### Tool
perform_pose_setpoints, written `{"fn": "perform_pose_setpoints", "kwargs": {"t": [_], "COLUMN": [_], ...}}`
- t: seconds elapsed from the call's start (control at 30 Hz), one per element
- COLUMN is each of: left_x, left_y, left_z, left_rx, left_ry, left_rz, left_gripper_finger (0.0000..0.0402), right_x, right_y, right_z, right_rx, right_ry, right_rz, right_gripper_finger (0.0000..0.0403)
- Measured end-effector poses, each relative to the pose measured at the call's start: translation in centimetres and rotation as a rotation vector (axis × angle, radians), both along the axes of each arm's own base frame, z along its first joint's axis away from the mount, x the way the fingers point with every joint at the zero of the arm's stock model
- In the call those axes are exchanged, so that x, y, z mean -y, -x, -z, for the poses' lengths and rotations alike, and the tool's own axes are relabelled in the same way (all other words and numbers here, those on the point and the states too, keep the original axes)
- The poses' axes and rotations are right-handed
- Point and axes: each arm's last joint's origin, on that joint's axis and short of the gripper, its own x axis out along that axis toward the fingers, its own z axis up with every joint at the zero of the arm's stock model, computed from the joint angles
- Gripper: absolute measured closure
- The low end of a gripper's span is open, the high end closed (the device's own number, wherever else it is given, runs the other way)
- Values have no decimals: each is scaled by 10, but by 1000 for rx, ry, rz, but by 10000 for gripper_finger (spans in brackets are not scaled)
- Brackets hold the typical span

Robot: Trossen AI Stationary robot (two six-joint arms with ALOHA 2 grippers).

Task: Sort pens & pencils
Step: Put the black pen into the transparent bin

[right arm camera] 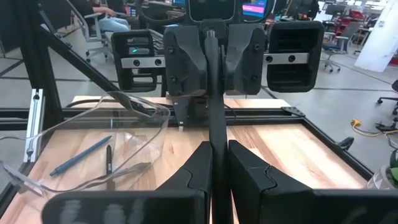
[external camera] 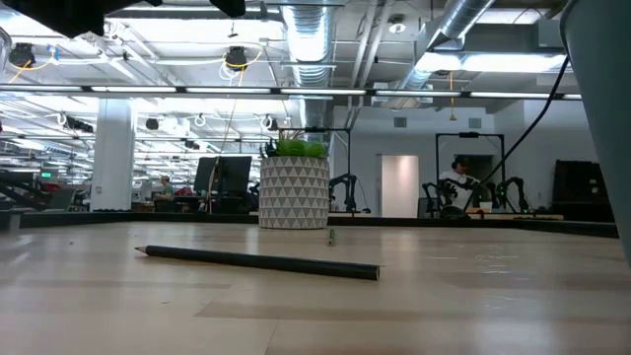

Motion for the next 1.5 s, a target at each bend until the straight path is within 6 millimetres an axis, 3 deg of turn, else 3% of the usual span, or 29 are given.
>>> {"fn": "perform_pose_setpoints", "kwargs": {"t": [0.13, 0.53, 1.23, 1.5], "left_x": [0, 1, 0, 0], "left_y": [0, 0, -1, -1], "left_z": [0, 1, 3, 6], "left_rx": [-3, -11, -29, -56], "left_ry": [-2, -12, -19, -25], "left_rz": [7, 4, -4, -4], "left_gripper_finger": [375, 375, 376, 376], "right_x": [0, -1, 1, -15], "right_y": [0, 0, 0, 6], "right_z": [0, 1, 2, -4], "right_rx": [-2, -10, -26, 8], "right_ry": [-1, -3, 7, 107], "right_rz": [-12, -28, -36, -99], "right_gripper_finger": [341, 335, 197, 173]}}
